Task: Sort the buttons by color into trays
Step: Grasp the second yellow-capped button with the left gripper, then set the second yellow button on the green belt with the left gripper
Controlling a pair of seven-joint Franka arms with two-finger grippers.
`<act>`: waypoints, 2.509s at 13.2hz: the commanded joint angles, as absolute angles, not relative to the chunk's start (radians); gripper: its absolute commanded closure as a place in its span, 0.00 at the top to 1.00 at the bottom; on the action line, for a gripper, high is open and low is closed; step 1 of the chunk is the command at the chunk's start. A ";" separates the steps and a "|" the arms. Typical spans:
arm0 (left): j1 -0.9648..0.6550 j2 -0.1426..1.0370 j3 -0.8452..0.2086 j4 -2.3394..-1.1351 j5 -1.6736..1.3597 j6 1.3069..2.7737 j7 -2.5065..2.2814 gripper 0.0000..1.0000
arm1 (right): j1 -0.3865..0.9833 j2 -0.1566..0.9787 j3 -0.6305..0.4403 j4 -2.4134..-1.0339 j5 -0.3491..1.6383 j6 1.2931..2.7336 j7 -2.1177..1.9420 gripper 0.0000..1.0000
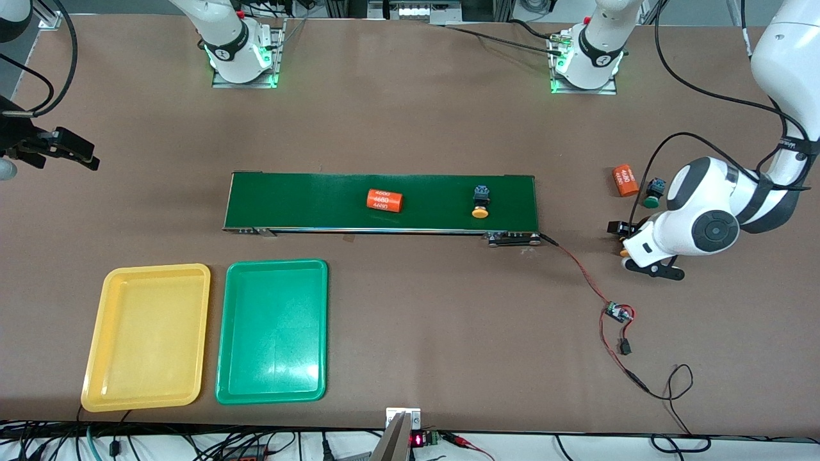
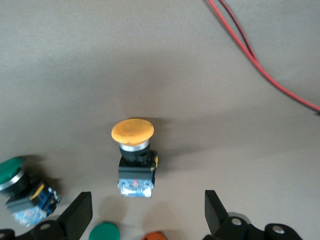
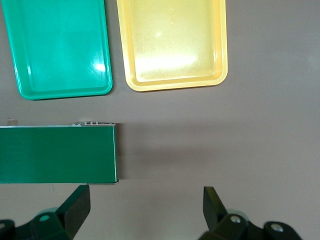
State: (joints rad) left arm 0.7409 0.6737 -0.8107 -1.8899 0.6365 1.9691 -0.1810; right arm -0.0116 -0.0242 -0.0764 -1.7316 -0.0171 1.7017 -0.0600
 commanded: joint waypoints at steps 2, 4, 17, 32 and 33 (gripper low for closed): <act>0.794 0.661 -0.789 -1.992 0.701 2.118 -0.160 0.95 | -0.012 -0.028 -0.071 -1.724 -0.032 1.689 -0.046 1.00; 0.798 0.683 -0.753 -2.020 0.729 2.201 -0.160 0.89 | -0.014 -0.028 -0.071 -1.724 -0.032 1.695 -0.044 1.00; 0.775 0.676 -1.035 -1.864 0.508 1.778 -0.169 0.20 | -0.015 -0.026 -0.071 -1.724 -0.032 1.690 -0.046 1.00; 0.342 0.693 -0.951 -1.904 0.405 1.996 -0.624 0.49 | -0.017 -0.018 -0.067 -1.715 -0.018 1.690 -0.058 1.00; 0.347 0.690 -0.953 -1.901 0.405 1.990 -0.662 0.99 | -0.014 -0.018 -0.067 -1.715 -0.026 1.692 -0.060 1.00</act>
